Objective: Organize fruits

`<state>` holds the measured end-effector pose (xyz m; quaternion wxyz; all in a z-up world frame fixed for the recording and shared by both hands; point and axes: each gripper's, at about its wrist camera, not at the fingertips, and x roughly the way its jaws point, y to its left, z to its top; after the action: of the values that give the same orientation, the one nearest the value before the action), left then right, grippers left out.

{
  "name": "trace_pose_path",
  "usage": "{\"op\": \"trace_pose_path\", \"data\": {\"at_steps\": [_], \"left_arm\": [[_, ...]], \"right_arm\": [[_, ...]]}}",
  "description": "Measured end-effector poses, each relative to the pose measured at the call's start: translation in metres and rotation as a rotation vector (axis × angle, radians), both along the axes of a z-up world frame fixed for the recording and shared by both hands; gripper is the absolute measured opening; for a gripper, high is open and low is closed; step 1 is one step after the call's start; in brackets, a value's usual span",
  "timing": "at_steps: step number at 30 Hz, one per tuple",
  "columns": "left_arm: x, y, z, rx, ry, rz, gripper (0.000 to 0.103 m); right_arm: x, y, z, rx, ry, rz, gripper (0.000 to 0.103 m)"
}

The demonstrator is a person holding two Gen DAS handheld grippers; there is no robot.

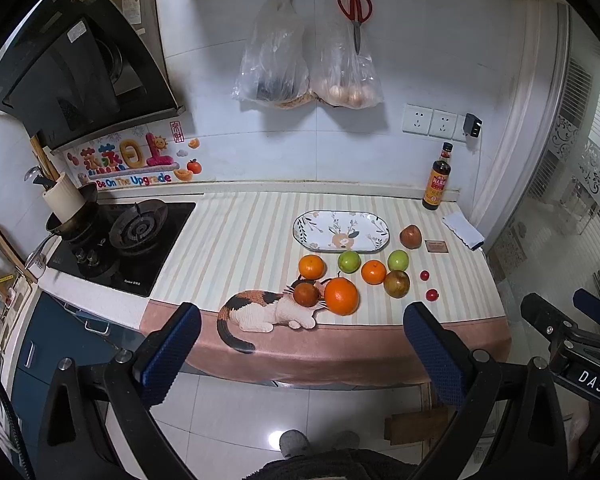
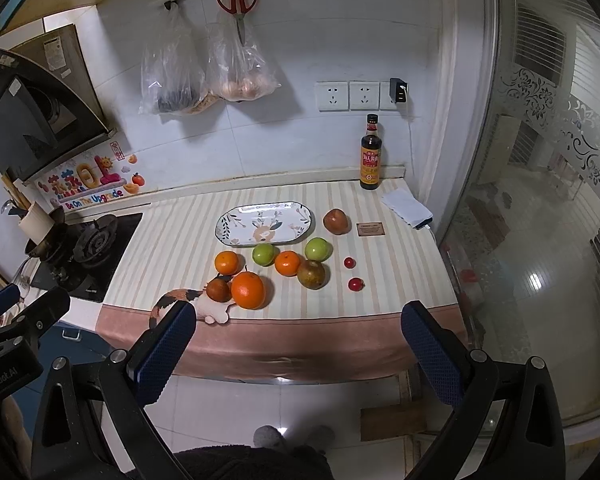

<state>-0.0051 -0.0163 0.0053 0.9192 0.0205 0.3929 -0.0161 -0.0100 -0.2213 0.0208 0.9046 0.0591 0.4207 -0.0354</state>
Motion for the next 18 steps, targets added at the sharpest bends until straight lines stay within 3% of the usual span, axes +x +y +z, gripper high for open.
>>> {"op": "trace_pose_path", "data": {"at_steps": [11,18], "left_arm": [[0.012,0.01,-0.016,0.009,0.004,0.04,0.103],[0.054,0.017,-0.047,0.106,0.02,0.156,0.103]], "right_arm": [[0.012,-0.013,-0.01,0.045,0.003,-0.023,0.103],[0.052,-0.044,-0.062,0.173,0.073,-0.021,0.103]]}}
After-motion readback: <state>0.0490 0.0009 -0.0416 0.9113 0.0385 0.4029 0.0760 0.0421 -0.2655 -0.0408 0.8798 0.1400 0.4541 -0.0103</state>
